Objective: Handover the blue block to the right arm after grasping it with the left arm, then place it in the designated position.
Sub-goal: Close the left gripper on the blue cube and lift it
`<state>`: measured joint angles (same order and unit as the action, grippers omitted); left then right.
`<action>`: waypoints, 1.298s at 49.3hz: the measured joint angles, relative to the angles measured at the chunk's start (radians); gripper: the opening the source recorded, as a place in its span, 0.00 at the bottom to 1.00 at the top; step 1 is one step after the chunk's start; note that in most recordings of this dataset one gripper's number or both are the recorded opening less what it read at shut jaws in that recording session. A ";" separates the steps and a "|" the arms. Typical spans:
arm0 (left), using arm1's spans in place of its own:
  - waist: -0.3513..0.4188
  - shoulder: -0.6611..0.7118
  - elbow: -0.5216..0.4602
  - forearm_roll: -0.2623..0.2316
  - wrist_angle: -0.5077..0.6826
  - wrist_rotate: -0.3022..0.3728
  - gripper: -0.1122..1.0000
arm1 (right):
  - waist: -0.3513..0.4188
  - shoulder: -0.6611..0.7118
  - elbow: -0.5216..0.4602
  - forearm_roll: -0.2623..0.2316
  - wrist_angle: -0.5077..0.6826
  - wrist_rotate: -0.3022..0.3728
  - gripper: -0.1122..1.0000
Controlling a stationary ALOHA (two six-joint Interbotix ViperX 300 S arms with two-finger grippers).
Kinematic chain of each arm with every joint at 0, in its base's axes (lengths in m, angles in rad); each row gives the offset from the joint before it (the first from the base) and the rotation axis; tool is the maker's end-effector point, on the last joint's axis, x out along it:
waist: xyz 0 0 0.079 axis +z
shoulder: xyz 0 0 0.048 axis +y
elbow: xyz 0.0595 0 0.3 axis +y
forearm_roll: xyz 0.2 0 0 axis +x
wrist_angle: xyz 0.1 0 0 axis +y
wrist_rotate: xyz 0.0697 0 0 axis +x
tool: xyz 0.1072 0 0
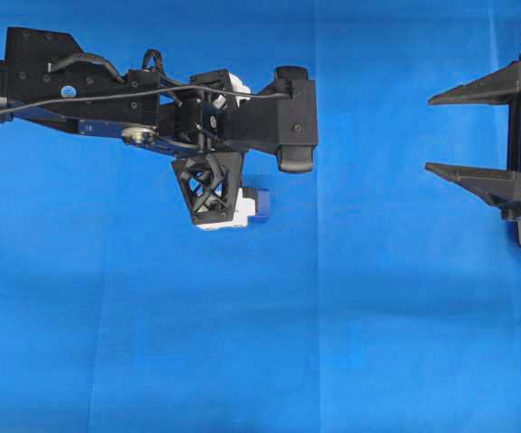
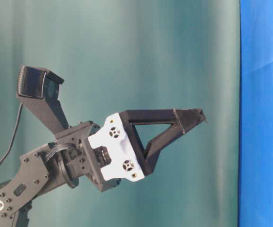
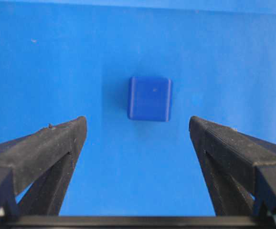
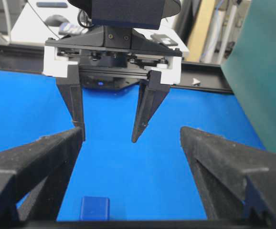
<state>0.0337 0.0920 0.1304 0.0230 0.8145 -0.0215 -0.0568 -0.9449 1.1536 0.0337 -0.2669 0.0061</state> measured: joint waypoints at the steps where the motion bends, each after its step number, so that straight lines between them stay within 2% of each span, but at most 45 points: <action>1: 0.000 0.000 0.002 0.000 0.000 -0.002 0.92 | 0.000 0.000 0.000 0.000 0.000 0.000 0.97; 16: 0.000 0.008 0.044 0.000 -0.061 -0.006 0.92 | 0.000 0.002 0.000 0.000 0.000 0.000 0.97; 27: -0.008 0.032 0.106 0.002 -0.167 -0.008 0.92 | 0.002 0.003 0.002 -0.002 0.000 0.000 0.97; 42: -0.014 0.084 0.215 0.000 -0.373 -0.015 0.92 | 0.000 0.008 0.000 0.000 0.000 0.000 0.97; 64: -0.015 0.204 0.224 0.000 -0.465 -0.008 0.92 | 0.000 0.018 0.000 0.003 0.000 0.000 0.97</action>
<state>0.0184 0.2961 0.3543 0.0230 0.3497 -0.0291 -0.0568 -0.9265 1.1536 0.0368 -0.2669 0.0061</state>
